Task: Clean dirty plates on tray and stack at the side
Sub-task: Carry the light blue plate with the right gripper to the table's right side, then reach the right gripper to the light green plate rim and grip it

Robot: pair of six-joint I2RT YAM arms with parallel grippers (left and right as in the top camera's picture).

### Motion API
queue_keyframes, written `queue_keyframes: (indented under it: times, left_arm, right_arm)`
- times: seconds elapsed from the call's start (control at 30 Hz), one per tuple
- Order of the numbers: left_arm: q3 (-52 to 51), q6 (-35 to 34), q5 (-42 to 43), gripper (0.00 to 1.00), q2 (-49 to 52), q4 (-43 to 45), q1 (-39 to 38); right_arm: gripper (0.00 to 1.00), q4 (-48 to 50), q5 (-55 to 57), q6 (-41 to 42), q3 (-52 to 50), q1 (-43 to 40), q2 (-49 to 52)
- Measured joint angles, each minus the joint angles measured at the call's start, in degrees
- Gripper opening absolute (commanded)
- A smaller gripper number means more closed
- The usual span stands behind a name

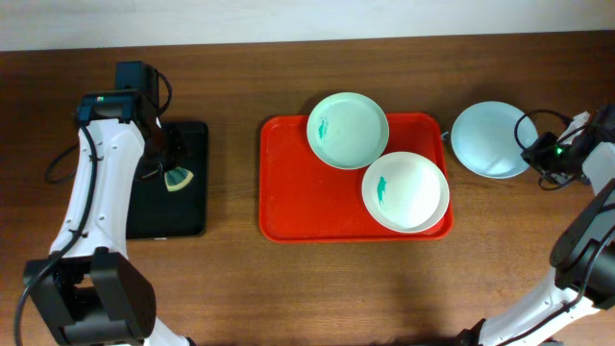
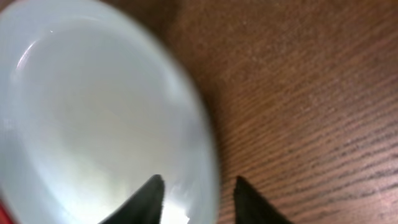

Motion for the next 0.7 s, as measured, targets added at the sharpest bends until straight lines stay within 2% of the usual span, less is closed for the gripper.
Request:
queue_keyframes:
  times: [0.03,0.13,0.3,0.43,0.57,0.7]
  left_arm:
    - [0.0,0.0,0.0,0.00,0.0,0.0,0.0]
    - [0.0,0.0,0.0,0.00,0.0,0.0,0.0]
    - [0.0,0.0,0.0,0.00,0.0,0.2,0.0]
    - [0.0,0.0,0.0,0.00,0.0,0.2,0.0]
    - [0.0,0.0,0.0,0.00,0.0,0.2,0.0]
    - [0.0,0.0,0.0,0.00,0.0,0.2,0.0]
  right_arm:
    - [0.71,0.1,-0.4,0.1,0.0,0.1,0.0]
    - [0.74,-2.2,-3.2,0.5,1.1,0.3,0.0]
    - [0.73,-9.3,-6.2,0.8,10.0,2.9,-0.7]
    - [0.73,-11.1,-7.7,-2.4,14.6,8.3,-2.8]
    - [0.73,-11.2,-8.2,-9.0,15.0,20.1,-3.7]
    - [0.68,-9.8,-2.0,-12.6,14.5,32.9,-2.6]
